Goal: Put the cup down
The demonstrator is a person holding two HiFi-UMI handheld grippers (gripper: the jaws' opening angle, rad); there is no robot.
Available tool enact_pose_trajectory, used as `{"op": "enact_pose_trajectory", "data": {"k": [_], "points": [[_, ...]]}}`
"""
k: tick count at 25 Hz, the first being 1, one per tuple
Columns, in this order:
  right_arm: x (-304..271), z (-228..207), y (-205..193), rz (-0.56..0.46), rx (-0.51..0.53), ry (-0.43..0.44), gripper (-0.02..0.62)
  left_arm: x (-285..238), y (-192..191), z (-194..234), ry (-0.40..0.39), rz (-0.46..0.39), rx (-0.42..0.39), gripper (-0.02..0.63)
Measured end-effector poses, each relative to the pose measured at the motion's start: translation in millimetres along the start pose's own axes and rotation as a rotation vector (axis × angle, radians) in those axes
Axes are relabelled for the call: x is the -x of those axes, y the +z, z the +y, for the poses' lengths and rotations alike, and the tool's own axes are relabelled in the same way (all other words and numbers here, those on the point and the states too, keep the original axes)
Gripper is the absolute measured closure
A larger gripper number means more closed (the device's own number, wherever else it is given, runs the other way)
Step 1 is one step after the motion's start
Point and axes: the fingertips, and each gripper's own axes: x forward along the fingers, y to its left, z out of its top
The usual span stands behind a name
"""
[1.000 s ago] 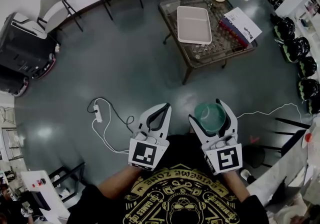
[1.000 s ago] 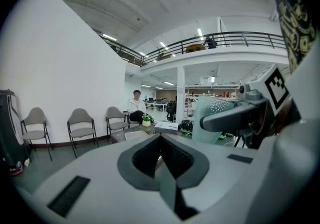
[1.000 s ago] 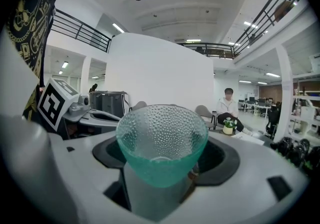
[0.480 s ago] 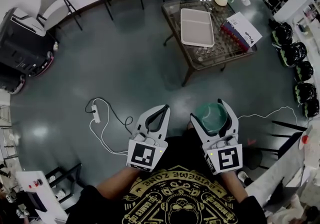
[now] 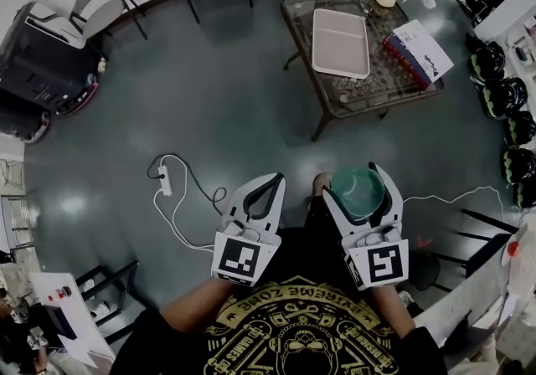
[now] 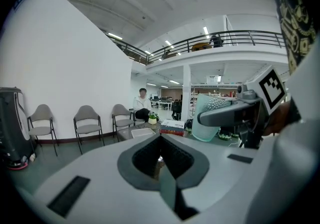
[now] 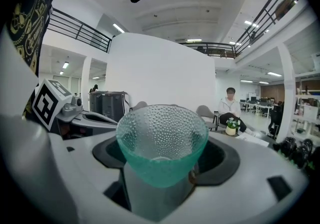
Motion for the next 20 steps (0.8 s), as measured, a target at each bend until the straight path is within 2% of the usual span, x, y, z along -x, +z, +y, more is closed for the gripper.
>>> {"op": "enact_pose_trajectory", "data": {"k": [6, 11, 20], "points": [[-24, -45, -8, 0.008, -0.005, 0.028, 0.210, -45, 5, 1, 0.033, 0.029, -0.001, 0.617], [-45, -92, -14, 0.022, -0.005, 0.069, 0.210, -98, 26, -5, 0.064, -0.011, 0.000, 0.617], [-83, -149, -13, 0.021, -0.027, 0.141, 0.210, -169, 52, -2, 0.127, -0.018, -0.005, 0.618]]}}
